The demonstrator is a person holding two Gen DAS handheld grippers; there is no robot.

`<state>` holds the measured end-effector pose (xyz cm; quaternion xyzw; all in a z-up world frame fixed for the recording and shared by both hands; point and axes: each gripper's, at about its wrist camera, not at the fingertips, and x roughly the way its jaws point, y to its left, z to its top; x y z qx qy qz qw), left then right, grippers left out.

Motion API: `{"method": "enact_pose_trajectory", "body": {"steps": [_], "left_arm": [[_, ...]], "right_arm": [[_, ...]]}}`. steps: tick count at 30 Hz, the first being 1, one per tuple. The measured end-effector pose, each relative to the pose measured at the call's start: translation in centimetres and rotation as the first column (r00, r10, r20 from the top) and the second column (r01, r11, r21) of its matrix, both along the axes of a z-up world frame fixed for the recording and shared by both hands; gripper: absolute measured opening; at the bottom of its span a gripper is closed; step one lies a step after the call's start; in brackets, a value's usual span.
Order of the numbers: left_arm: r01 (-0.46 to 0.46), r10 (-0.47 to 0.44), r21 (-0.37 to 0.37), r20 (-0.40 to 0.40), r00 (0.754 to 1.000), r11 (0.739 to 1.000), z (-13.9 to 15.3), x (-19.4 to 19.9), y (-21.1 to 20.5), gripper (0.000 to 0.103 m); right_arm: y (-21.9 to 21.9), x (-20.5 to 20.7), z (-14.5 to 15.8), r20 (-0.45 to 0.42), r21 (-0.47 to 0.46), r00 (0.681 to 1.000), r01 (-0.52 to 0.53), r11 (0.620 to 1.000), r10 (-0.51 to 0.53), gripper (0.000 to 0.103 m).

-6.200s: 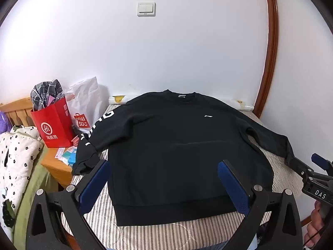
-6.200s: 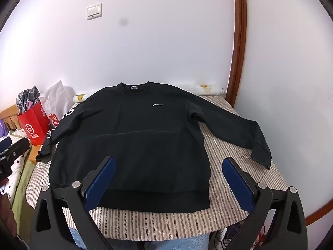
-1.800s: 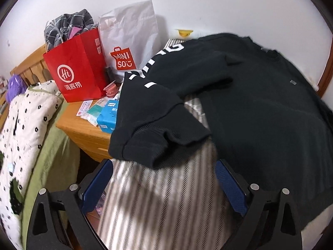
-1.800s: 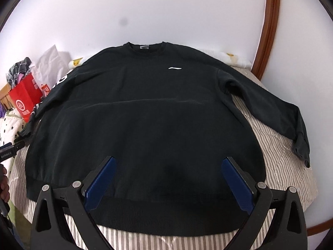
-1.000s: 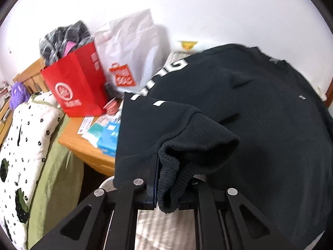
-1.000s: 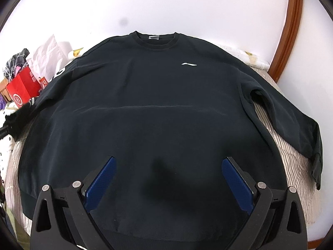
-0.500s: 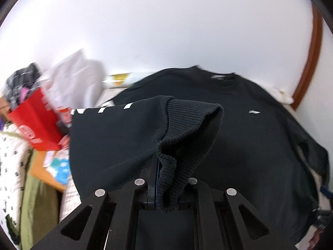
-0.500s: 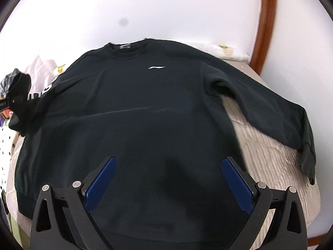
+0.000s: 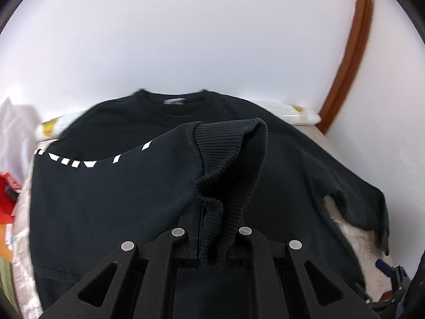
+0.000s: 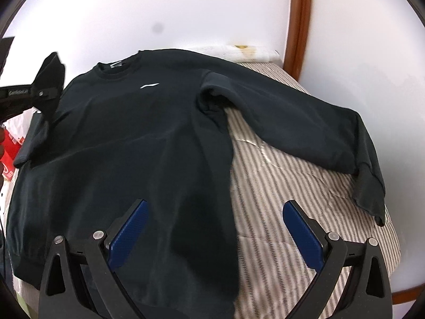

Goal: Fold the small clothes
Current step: 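Carry the sleeve across the chest with the left tool and release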

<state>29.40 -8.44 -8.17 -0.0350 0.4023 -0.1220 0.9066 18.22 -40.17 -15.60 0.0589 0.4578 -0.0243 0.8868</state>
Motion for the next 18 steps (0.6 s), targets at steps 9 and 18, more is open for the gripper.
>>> {"method": "enact_pose_trajectory", "body": {"steps": [9, 18], "left_arm": [[0.092, -0.095, -0.066, -0.044, 0.995, 0.994, -0.6, 1.7, -3.0, 0.037], [-0.037, 0.037, 0.006, 0.084, 0.996, 0.999, 1.3, -1.7, 5.4, 0.076]], "right_arm": [[0.3, 0.9, -0.5, -0.011, 0.028, 1.0, -0.013, 1.0, 0.013, 0.099], [6.3, 6.0, 1.8, 0.06, 0.092, 0.983, -0.179, 0.98, 0.174, 0.09]]}}
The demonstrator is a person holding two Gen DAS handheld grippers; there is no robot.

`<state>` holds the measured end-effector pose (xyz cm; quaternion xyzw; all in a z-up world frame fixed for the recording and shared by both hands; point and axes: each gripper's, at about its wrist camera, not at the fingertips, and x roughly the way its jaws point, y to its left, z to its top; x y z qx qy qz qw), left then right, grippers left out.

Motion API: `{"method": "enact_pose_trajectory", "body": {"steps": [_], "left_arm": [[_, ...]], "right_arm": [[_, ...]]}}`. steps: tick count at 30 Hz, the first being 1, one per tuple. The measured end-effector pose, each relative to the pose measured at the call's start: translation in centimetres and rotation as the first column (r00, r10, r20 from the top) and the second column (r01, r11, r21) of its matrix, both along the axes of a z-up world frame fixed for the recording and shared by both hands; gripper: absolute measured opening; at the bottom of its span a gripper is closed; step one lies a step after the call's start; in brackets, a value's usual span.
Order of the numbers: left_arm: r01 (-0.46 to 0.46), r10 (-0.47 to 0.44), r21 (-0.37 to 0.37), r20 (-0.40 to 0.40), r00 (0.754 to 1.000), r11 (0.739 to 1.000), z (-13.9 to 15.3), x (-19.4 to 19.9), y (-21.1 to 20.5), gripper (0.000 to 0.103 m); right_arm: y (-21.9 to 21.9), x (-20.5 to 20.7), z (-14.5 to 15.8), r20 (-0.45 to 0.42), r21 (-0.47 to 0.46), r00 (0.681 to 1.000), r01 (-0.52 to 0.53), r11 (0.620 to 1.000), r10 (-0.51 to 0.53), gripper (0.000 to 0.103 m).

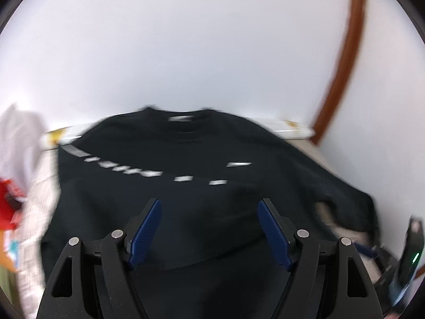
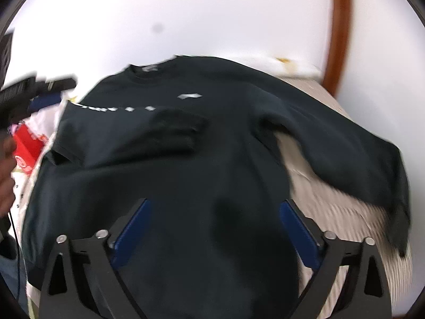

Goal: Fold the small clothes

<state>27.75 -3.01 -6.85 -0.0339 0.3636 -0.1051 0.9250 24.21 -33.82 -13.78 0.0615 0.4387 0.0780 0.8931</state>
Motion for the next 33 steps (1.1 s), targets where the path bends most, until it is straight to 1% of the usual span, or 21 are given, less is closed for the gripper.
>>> {"method": "enact_pose_trajectory", "body": {"steps": [2, 5, 7, 9, 11, 13, 14, 16, 18, 19, 21, 22, 23, 24, 25, 26, 27, 28, 30, 31, 33], "left_arm": [[-0.086, 0.086, 0.067, 0.007, 0.996, 0.994, -0.8, -0.5, 3.5, 0.078], [-0.198, 0.201, 0.128, -0.009, 0.98, 0.972, -2.9, -0.9, 9.1, 0.078], [-0.258, 0.267, 0.159, -0.041, 0.963, 0.953, -4.6, -1.2, 12.8, 0.078], [-0.297, 0.313, 0.173, -0.073, 0.947, 0.939, -6.2, -1.3, 16.0, 0.078], [-0.321, 0.343, 0.178, -0.113, 0.932, 0.93, -8.0, -1.0, 18.8, 0.077], [-0.329, 0.356, 0.186, -0.139, 0.924, 0.926, -9.2, -0.9, 20.2, 0.076], [-0.328, 0.358, 0.193, -0.146, 0.922, 0.925, -9.8, -0.6, 21.1, 0.075], [-0.323, 0.354, 0.203, -0.141, 0.924, 0.924, -10.4, -0.3, 21.4, 0.072], [-0.298, 0.333, 0.221, -0.14, 0.933, 0.929, -11.3, 0.6, 21.2, 0.071], [-0.284, 0.323, 0.241, -0.14, 0.936, 0.928, -11.7, 1.0, 20.9, 0.067], [-0.263, 0.311, 0.296, -0.13, 0.941, 0.918, -12.2, 1.5, 20.0, 0.058], [-0.253, 0.301, 0.302, -0.126, 0.945, 0.919, -12.4, 1.7, 19.8, 0.049], [-0.244, 0.289, 0.293, -0.123, 0.949, 0.924, -12.4, 2.0, 19.6, 0.04], [-0.238, 0.279, 0.277, -0.12, 0.953, 0.931, -12.4, 2.3, 19.4, 0.033], [-0.234, 0.273, 0.267, -0.12, 0.954, 0.935, -12.3, 2.5, 19.3, 0.019], [-0.241, 0.278, 0.259, -0.114, 0.954, 0.935, -12.3, 2.5, 19.2, 0.013], [-0.257, 0.292, 0.262, -0.103, 0.951, 0.93, -12.2, 2.5, 19.2, 0.012], [-0.267, 0.3, 0.261, -0.095, 0.949, 0.928, -12.2, 2.4, 19.2, 0.011], [-0.282, 0.311, 0.241, -0.094, 0.946, 0.929, -12.1, 2.1, 19.8, 0.01], [-0.291, 0.319, 0.231, -0.098, 0.943, 0.929, -12.1, 1.9, 20.1, 0.008], [-0.302, 0.328, 0.2, -0.116, 0.937, 0.932, -12.1, 1.6, 20.7, 0.007]], "right_arm": [[1.0, 1.9, 0.0, -0.011, 0.03, 1.0, -0.017, 0.999, 0.017, 0.08], [2.6, 5.2, -1.0, -0.048, 0.028, 0.998, -0.037, 0.999, 0.038, 0.069], [3.1, 7.3, -1.9, -0.074, 0.011, 0.997, -0.034, 0.999, 0.035, 0.067], [3.4, 8.9, -2.8, -0.101, 0.006, 0.994, -0.027, 1.0, 0.028, 0.067], [3.6, 10.6, -3.8, -0.136, 0.013, 0.991, -0.02, 1.0, 0.021, 0.067], [3.8, 12.1, -4.7, -0.159, 0.034, 0.987, -0.016, 0.999, 0.022, 0.067], [3.9, 12.9, -5.3, -0.178, 0.047, 0.984, -0.021, 0.999, 0.029, 0.067], [4.3, 14.2, -6.3, -0.211, 0.065, 0.977, -0.02, 0.998, 0.033, 0.067], [4.5, 14.7, -6.5, -0.197, 0.073, 0.98, -0.013, 0.997, 0.028, 0.07], [4.8, 15.0, -6.5, -0.188, 0.075, 0.982, -0.017, 0.997, 0.031, 0.07], [5.1, 15.6, -6.6, -0.181, 0.076, 0.983, -0.014, 0.997, 0.027, 0.069], [5.4, 15.9, -6.6, -0.169, 0.071, 0.985, -0.012, 0.997, 0.024, 0.066], [5.7, 16.2, -6.6, -0.16, 0.062, 0.987, -0.017, 0.998, 0.027, 0.058], [6.0, 16.5, -6.5, -0.153, 0.05, 0.988, -0.028, 0.998, 0.035, 0.054], [6.5, 17.0, -6.4, -0.145, 0.039, 0.988, -0.045, 0.998, 0.05, 0.046], [6.8, 17.2, -6.2, -0.135, 0.034, 0.989, -0.057, 0.998, 0.061, 0.035], [6.9, 17.4, -5.8, -0.12, 0.046, 0.99, -0.073, 0.996, 0.078, 0.03], [6.7, 17.6, -5.3, -0.102, 0.047, 0.992, -0.071, 0.996, 0.076, 0.016], [5.7, 17.8, -4.0, -0.074, 0.07, 0.994, -0.071, 0.995, 0.076, 0.015], [4.9, 17.7, -3.3, -0.047, 0.085, 0.997, -0.062, 0.994, 0.066, 0.014], [3.4, 17.8, -2.2, -0.009, 0.068, 1.0, -0.027, 0.997, 0.028, 0.014]]}}
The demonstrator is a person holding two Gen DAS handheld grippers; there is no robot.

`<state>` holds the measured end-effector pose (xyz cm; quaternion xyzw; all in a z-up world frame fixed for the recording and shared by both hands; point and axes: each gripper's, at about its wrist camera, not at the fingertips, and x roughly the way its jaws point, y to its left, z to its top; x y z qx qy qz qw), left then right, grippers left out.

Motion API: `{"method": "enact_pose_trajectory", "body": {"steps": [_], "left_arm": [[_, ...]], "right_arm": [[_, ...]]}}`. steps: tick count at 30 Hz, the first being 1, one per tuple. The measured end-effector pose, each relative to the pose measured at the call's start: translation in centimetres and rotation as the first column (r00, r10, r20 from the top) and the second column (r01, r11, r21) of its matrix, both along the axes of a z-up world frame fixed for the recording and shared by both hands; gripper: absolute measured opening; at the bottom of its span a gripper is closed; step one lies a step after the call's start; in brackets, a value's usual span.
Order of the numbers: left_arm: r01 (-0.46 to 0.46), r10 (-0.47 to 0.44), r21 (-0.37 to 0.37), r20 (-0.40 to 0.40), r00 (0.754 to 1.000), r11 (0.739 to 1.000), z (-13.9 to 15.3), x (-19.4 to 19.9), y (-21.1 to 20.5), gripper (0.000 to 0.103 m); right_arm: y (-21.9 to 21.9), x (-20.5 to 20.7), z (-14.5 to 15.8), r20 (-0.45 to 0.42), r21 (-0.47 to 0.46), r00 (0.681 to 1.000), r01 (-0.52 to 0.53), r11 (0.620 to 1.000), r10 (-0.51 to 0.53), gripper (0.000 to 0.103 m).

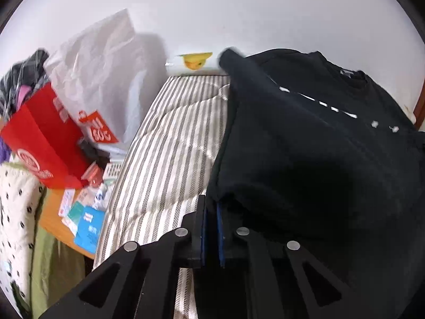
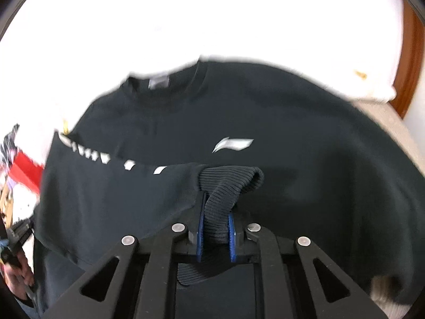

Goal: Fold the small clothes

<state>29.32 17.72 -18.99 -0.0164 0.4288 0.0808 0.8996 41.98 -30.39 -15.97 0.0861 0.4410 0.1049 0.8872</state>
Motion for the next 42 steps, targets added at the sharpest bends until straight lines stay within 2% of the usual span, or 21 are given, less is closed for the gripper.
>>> {"method": "enact_pose_trajectory", "body": {"steps": [2, 3, 5, 10, 12, 14, 15, 18, 20, 22, 25, 29, 31, 37, 42], "left_arm": [[-0.007, 0.007, -0.018, -0.004, 1.0, 1.0, 0.0, -0.2, 0.4, 0.007], [-0.006, 0.006, -0.031, -0.009, 1.0, 0.999, 0.0, -0.2, 0.4, 0.007], [-0.011, 0.011, -0.031, -0.012, 1.0, 0.999, -0.2, -0.2, 0.4, 0.007], [-0.027, 0.027, -0.02, -0.021, 0.999, 0.999, -0.2, -0.2, 0.1, 0.007], [-0.035, 0.034, -0.013, -0.031, 0.999, 0.999, -0.2, -0.3, -0.1, 0.008], [-0.04, 0.04, -0.016, -0.047, 0.998, 0.999, 0.0, -0.5, -0.1, 0.01], [-0.04, 0.039, -0.024, -0.051, 0.998, 0.999, 0.1, -0.7, 0.0, 0.01], [-0.039, 0.036, -0.048, -0.067, 0.997, 0.998, 0.5, -1.8, 0.0, 0.019], [-0.033, 0.028, -0.065, -0.075, 0.997, 0.997, 0.8, -2.9, -0.1, 0.033], [-0.03, 0.025, -0.069, -0.078, 0.997, 0.997, 1.0, -3.8, -0.3, 0.041], [-0.018, 0.012, -0.083, -0.08, 0.997, 0.996, 1.4, -5.8, -0.9, 0.062], [0.012, -0.02, -0.087, -0.085, 0.996, 0.996, 1.4, -9.1, -2.1, 0.064], [0.02, -0.027, -0.086, -0.088, 0.996, 0.996, 1.5, -10.4, -2.6, 0.064], [0.043, -0.062, -0.168, -0.112, 0.992, 0.985, 0.7, -15.3, -3.6, 0.064], [0.056, -0.078, -0.195, -0.108, 0.991, 0.979, 0.3, -18.9, -3.8, 0.064]], "right_arm": [[-2.0, 0.2, 0.6, 0.023, -0.041, 0.997, 0.068, 0.997, -0.067, 0.014], [-3.0, 0.4, 0.5, 0.011, -0.021, 0.997, 0.082, 0.996, -0.082, 0.014], [-4.3, 0.7, -0.4, -0.031, 0.034, 0.996, 0.083, 0.996, -0.082, 0.014], [-4.3, 0.5, -2.8, -0.093, 0.005, 0.992, 0.082, 0.997, -0.081, 0.015], [-4.6, 0.2, -3.6, -0.119, -0.007, 0.988, 0.094, 0.996, -0.094, 0.018], [-5.2, -0.7, -3.7, -0.127, -0.02, 0.986, 0.109, 0.994, -0.11, 0.029], [-5.4, -1.1, -3.6, -0.128, -0.03, 0.985, 0.11, 0.993, -0.113, 0.031], [-6.1, -3.7, -2.6, -0.11, -0.066, 0.987, 0.11, 0.992, -0.117, 0.032], [-6.8, -5.8, -1.8, -0.103, -0.059, 0.989, 0.105, 0.993, -0.11, 0.04], [-7.7, -8.2, -1.3, -0.105, -0.053, 0.988, 0.107, 0.993, -0.112, 0.044], [-8.6, -11.8, -0.8, -0.108, -0.08, 0.986, 0.119, 0.99, -0.127, 0.053], [-10.1, -17.2, -0.9, -0.112, -0.1, 0.983, 0.134, 0.986, -0.145, 0.063], [-10.9, -19.8, -1.2, -0.127, -0.1, 0.981, 0.132, 0.986, -0.144, 0.063], [-11.7, -25.8, -2.6, -0.157, -0.073, 0.977, 0.135, 0.988, -0.145, 0.064], [-11.2, -29.6, -3.0, -0.139, -0.012, 0.984, 0.108, 0.994, -0.109, 0.064]]}}
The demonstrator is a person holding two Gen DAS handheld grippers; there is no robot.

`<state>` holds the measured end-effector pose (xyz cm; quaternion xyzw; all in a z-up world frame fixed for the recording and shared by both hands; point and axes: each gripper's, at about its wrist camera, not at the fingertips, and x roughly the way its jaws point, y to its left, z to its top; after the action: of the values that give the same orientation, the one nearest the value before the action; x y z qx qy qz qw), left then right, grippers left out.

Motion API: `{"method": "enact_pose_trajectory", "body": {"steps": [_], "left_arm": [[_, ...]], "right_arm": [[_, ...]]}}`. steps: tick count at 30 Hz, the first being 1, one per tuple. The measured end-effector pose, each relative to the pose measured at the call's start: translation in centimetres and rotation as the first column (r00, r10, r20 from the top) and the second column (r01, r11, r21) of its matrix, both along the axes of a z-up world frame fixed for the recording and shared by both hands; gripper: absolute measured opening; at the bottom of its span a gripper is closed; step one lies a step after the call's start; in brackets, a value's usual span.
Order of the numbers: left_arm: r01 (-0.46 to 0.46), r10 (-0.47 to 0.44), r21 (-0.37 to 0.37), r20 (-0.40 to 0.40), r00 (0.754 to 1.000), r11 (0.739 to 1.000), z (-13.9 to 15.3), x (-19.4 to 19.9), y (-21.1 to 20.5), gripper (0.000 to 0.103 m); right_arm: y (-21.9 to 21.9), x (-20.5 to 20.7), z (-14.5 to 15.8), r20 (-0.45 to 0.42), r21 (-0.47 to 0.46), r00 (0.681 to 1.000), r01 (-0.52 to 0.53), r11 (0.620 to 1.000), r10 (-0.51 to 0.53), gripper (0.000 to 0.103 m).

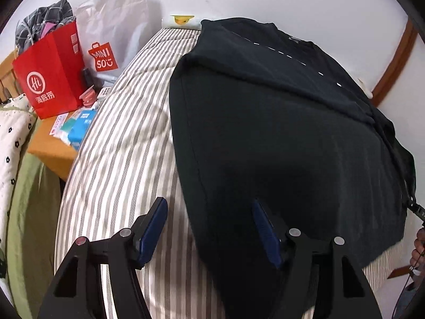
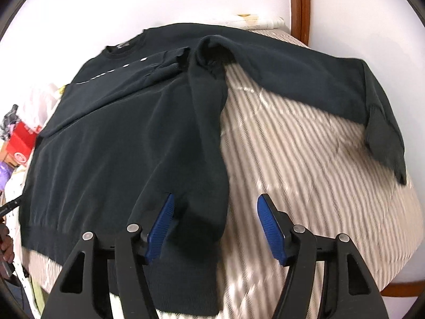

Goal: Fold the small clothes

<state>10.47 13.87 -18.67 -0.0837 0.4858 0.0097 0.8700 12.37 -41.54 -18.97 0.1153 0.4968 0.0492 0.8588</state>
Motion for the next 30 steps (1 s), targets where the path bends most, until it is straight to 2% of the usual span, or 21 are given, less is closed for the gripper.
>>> {"method": "enact_pose_trajectory", "body": {"steps": [4, 9, 10, 11, 12, 13, 14, 15, 16, 22, 30], "left_arm": [[0.009, -0.009, -0.015, 0.0, 1.0, 1.0, -0.2, -1.9, 0.0, 0.062], [0.014, -0.014, -0.025, 0.005, 1.0, 1.0, -0.4, -3.1, -0.7, 0.061], [0.016, -0.016, -0.028, 0.009, 1.0, 0.999, -0.4, -3.3, -0.9, 0.055], [0.016, -0.015, -0.029, 0.012, 1.0, 0.999, -0.4, -3.4, -1.1, 0.047], [0.014, -0.013, -0.031, 0.014, 1.0, 0.999, -0.4, -3.4, -1.3, 0.042], [0.008, -0.008, -0.039, 0.016, 1.0, 0.999, -0.4, -3.4, -1.4, 0.032], [0.001, 0.0, -0.045, 0.015, 1.0, 0.999, -0.4, -3.5, -1.4, 0.027], [-0.01, 0.011, -0.046, 0.013, 1.0, 0.999, -0.4, -3.5, -1.4, 0.017], [-0.026, 0.027, -0.042, 0.011, 1.0, 0.999, -0.5, -3.6, -1.3, 0.013], [-0.051, 0.054, -0.126, 0.018, 0.998, 0.991, 0.3, -5.2, 0.1, 0.008], [-0.057, 0.058, -0.114, 0.013, 0.998, 0.992, 0.6, -8.2, 0.8, 0.007]], "right_arm": [[1.2, -1.3, -0.7, 0.01, 0.038, 1.0, -0.019, 0.999, 0.018, 0.064], [2.4, -1.3, -1.2, 0.027, 0.012, 0.999, 0.022, 1.0, -0.023, 0.063], [2.4, -1.4, -1.2, 0.034, 0.022, 0.999, 0.034, 0.999, -0.034, 0.057], [2.5, -1.5, -1.2, 0.037, 0.02, 0.999, 0.038, 0.999, -0.039, 0.04], [2.5, -1.7, -1.2, 0.041, -0.004, 0.998, 0.05, 0.999, -0.05, 0.035], [2.4, -1.8, -1.1, 0.044, -0.014, 0.998, 0.053, 0.999, -0.052, 0.026], [2.2, -2.0, -1.0, 0.048, -0.004, 0.998, 0.05, 0.999, -0.05, 0.02], [1.9, -2.3, -0.9, 0.048, 0.017, 0.998, 0.049, 0.999, -0.05, 0.017], [1.6, -2.5, -0.7, 0.046, 0.034, 0.998, 0.05, 0.998, -0.051, 0.013], [1.5, -5.1, 0.8, 0.077, 0.045, 0.996, 0.032, 0.998, -0.035, 0.011], [2.4, -7.8, 1.2, 0.066, -0.001, 0.998, -0.019, 1.0, 0.019, 0.01]]}}
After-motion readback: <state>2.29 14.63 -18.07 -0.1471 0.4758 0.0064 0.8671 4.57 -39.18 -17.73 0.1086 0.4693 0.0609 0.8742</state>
